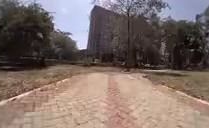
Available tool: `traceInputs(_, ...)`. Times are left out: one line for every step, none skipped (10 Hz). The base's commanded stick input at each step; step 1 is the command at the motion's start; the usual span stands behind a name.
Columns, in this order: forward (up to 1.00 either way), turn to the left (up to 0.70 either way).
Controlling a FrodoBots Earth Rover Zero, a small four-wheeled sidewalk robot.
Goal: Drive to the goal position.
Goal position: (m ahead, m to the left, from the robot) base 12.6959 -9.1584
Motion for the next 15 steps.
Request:
traceInputs(1.0,0.0)
traceInputs(1.0,0.0)
traceInputs(1.0,0.0)
traceInputs(1.0,-0.05)
traceInputs(1.0,-0.17)
traceInputs(1.0,-0.25)
traceInputs(1.0,-0.23)
traceInputs(1.0,0.0)
traceInputs(1.0,0.0)
traceInputs(1.0,0.0)
traceInputs(1.0,-0.03)
traceInputs(1.0,-0.07)
traceInputs(1.0,-0.06)
traceInputs(1.0,-0.02)
traceInputs(1.0,0.0)
